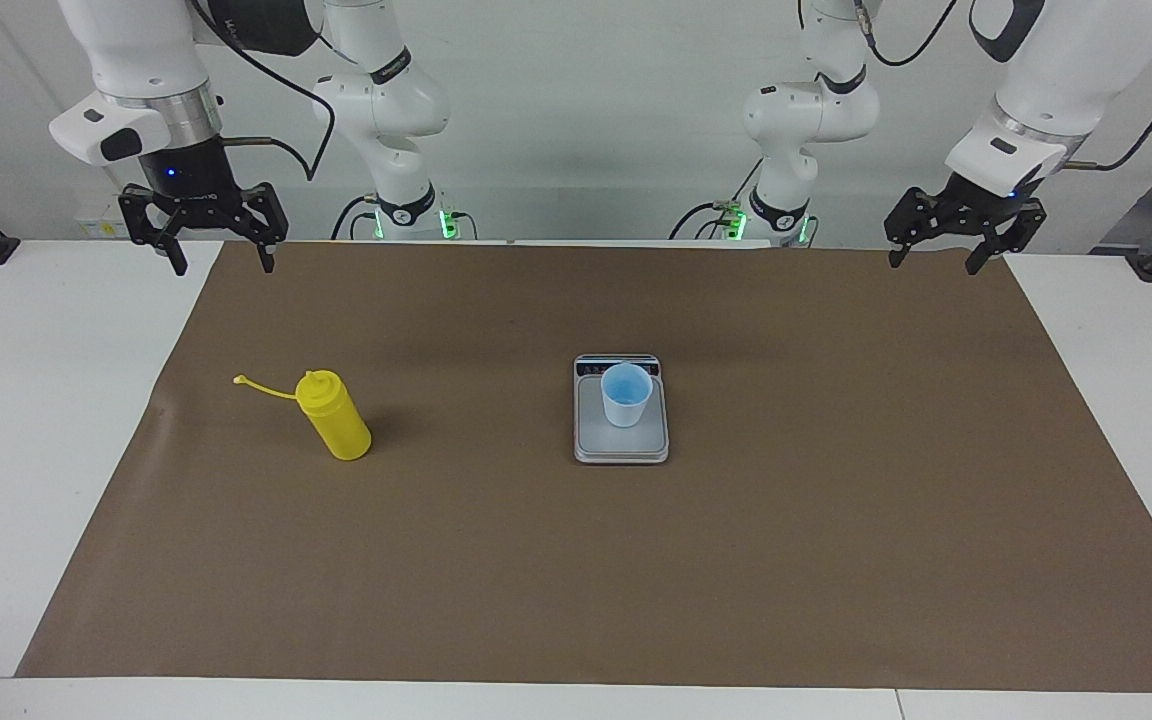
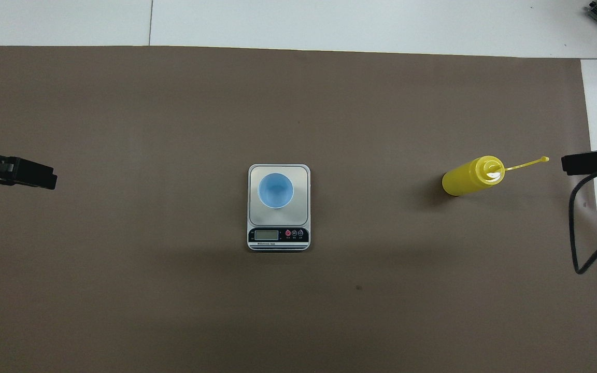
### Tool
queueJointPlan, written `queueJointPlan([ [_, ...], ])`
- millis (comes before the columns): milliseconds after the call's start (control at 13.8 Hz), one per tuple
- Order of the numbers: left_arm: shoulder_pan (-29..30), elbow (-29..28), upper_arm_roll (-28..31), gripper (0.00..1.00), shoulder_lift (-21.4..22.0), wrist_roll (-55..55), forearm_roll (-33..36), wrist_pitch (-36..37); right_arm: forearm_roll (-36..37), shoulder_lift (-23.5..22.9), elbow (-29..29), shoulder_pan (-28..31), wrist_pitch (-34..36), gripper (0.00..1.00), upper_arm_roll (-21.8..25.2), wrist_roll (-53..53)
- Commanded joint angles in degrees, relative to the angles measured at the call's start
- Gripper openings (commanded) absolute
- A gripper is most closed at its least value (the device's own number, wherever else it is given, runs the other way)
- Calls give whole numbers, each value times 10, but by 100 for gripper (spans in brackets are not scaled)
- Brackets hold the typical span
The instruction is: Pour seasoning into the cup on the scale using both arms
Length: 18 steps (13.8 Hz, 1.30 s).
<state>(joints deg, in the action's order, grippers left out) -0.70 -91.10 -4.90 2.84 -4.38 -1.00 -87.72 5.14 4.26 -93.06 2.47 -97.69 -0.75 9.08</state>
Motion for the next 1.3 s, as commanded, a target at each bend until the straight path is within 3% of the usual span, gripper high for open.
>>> queueJointPlan([
  [0,10,-9,-6,100,10,-4,-7,6,10,-39,70,5,45,100,-1,-26],
  [362,10,-9,-6,100,10,-4,-7,6,-9,-55,112,-1,108,100,-2,-126],
  [725,10,-9,-6,100,10,-4,-7,6,-18,-27,47,-3,117,100,-5,-116],
  [1232,10,-9,-6,100,10,-4,-7,5,-59,-17,29,-2,116,100,-8,-108],
])
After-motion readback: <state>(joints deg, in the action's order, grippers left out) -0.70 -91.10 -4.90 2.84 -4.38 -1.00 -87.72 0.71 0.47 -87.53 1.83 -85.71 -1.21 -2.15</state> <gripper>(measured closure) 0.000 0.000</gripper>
